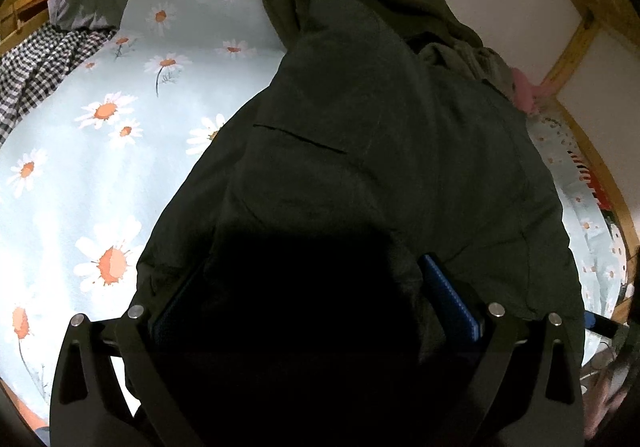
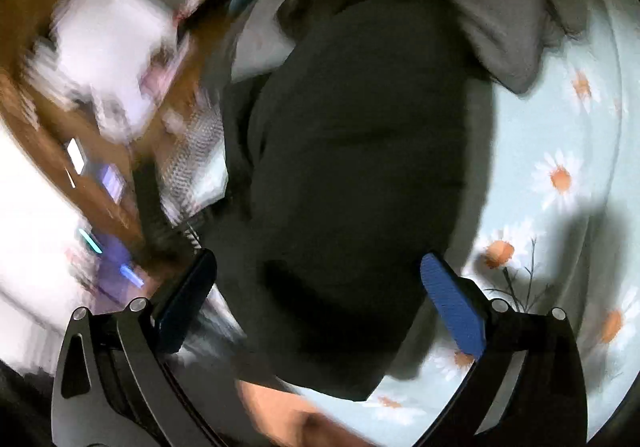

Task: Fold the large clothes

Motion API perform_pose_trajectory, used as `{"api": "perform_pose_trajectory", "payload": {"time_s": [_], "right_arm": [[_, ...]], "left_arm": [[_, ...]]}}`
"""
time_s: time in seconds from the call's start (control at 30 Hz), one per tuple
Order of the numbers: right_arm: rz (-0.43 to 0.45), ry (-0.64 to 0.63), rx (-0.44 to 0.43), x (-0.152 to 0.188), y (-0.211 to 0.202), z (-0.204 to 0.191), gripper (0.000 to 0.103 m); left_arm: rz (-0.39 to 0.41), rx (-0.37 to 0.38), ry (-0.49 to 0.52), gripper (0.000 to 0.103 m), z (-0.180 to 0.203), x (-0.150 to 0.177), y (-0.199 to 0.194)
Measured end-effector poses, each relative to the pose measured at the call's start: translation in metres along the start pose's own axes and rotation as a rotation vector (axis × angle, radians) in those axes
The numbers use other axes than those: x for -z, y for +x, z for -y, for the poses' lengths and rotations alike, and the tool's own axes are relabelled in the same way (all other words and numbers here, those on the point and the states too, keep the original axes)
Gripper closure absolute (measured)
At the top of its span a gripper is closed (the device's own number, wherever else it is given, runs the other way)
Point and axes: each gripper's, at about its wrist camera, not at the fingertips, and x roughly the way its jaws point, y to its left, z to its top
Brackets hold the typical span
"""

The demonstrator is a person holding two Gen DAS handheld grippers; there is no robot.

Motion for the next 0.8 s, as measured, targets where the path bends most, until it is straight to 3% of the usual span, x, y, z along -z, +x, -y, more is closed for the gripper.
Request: {"api": "perform_pose_trajectory", "payload": {"time_s": [0.1, 0.27, 0.37, 0.47, 0.63, 0.7, 0.8], "right_arm": [[-0.026, 0.113, -0.041, -0.018, -0.002, 0.039, 0.003], [-0.163, 0.157, -0.235, -0.032, 0.036, 0.058, 0.003], [-0.237, 0.112, -0.195, -0.035, 0.073, 0.049, 0.002], [-0.219, 0.131, -0.286, -0.036, 0.089, 0.055, 0.002], [-0.161, 0.139, -0.287, -0.026, 0.092, 0.041, 0.004], [-0.120, 0.172, -0.311, -0.021, 0.087, 0.043, 0.017], [-0.021, 0.221, -0.357, -0.010, 0.078, 0.050, 0.028]], "left_arm": [[0.003, 0.011, 0.001, 0.004, -0.001, 0.001, 0.000], [0.003, 0.035, -0.004, 0.004, -0.005, 0.003, 0.001], [0.001, 0.047, -0.007, 0.004, -0.007, 0.003, 0.002], [-0.010, 0.060, -0.029, 0.004, -0.012, 0.002, 0.004], [-0.030, 0.087, -0.048, 0.004, -0.016, 0.000, 0.006], [-0.012, 0.100, -0.063, 0.004, -0.017, 0.000, 0.003], [0.032, 0.128, -0.085, 0.004, -0.017, 0.002, -0.013]]}}
